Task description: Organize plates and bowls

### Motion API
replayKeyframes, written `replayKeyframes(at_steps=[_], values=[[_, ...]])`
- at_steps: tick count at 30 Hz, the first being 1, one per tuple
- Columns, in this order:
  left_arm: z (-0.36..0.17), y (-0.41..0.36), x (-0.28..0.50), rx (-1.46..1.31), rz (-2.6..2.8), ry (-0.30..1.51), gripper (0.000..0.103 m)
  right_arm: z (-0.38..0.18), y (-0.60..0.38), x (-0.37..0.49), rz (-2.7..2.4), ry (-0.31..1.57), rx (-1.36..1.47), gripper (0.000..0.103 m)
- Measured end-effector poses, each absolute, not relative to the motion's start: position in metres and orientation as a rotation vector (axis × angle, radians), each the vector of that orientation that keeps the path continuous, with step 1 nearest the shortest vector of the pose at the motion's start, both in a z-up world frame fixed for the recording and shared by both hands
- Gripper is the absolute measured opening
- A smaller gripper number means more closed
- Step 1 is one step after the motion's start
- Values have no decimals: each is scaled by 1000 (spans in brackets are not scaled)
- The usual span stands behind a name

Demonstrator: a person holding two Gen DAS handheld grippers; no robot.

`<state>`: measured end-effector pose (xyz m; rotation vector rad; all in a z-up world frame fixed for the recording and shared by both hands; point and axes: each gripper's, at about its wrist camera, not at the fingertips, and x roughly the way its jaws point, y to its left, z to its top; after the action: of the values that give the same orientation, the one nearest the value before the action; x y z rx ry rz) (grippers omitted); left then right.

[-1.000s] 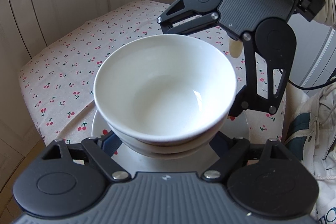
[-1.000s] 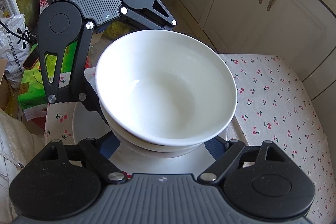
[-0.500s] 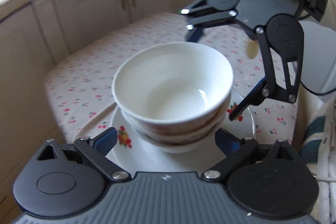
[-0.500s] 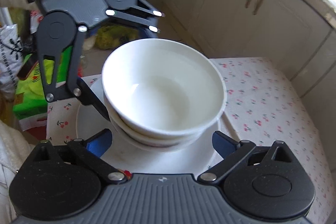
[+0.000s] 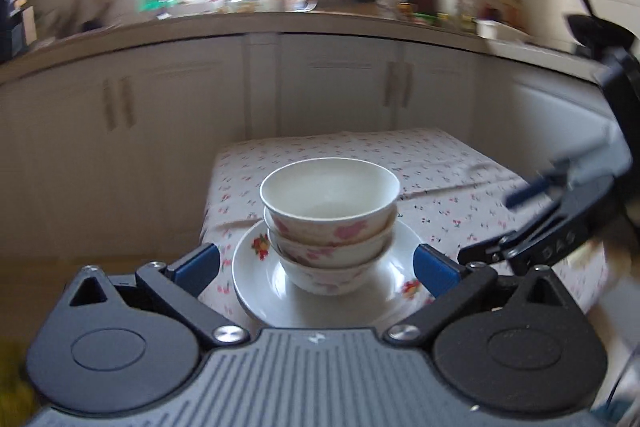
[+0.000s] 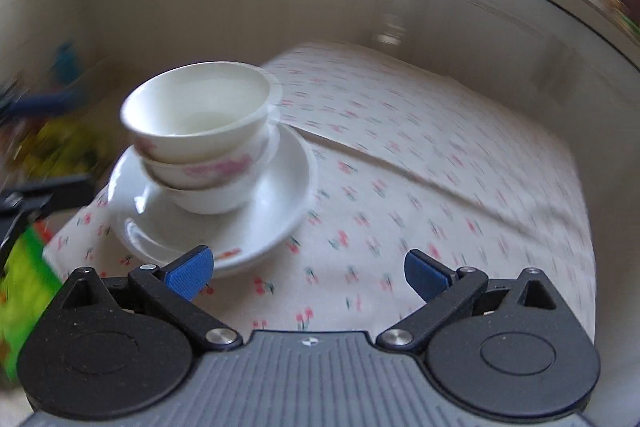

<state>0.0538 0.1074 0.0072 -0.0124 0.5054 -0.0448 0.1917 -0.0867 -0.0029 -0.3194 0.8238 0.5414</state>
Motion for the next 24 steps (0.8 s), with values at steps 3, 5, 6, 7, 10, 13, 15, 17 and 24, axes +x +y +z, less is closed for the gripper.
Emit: replayKeyframes(at_steps=[3, 5, 6, 7, 10, 13, 15, 17, 24], values=[[12, 87, 42, -25, 52, 531, 102, 2, -105, 170, 453, 813, -192, 103], [14, 77, 37, -54, 83, 554, 102, 6, -113, 153, 420, 794, -130, 103], [16, 72, 34, -68, 89, 560, 102, 8, -115, 145, 408, 784, -114, 103], [17, 68, 29, -70, 90, 563, 102, 10, -119, 137, 399, 771, -106, 103], [20, 53, 16, -44, 95, 559, 102, 18, -126, 116, 348, 718, -117, 103], [22, 47, 9, -53, 97, 549, 102, 23, -132, 104, 327, 687, -117, 103], [25, 45, 5, -61, 96, 546, 102, 25, -134, 97, 309, 665, -120, 103], [27, 45, 1, -57, 102, 537, 102, 28, -134, 92, 298, 647, -122, 103], [31, 40, -5, -50, 130, 526, 102, 31, -134, 85, 289, 621, -120, 103]])
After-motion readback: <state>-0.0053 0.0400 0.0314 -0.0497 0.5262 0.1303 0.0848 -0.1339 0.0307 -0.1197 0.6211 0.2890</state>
